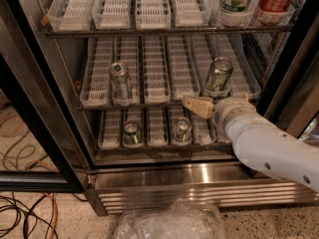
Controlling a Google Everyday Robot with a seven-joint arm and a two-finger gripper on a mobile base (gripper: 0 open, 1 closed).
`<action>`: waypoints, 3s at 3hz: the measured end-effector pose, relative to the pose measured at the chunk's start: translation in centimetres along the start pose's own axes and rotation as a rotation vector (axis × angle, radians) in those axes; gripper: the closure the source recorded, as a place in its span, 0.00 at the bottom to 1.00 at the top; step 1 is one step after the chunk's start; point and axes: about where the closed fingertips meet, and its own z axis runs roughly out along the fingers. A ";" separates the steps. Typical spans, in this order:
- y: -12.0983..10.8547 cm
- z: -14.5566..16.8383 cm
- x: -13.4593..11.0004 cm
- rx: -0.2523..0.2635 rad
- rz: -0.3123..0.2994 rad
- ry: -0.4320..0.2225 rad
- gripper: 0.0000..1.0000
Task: Pick green can from middle shelf of fridge
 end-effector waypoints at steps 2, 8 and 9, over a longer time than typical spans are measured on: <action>1.7 1.5 -1.7 0.119 0.027 -0.068 0.00; -2.3 3.5 -3.5 0.278 0.100 -0.174 0.19; -2.3 3.5 -3.5 0.278 0.100 -0.174 0.42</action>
Offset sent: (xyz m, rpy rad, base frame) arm 0.0171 0.0170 0.0224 -0.0039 -0.0953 -0.2360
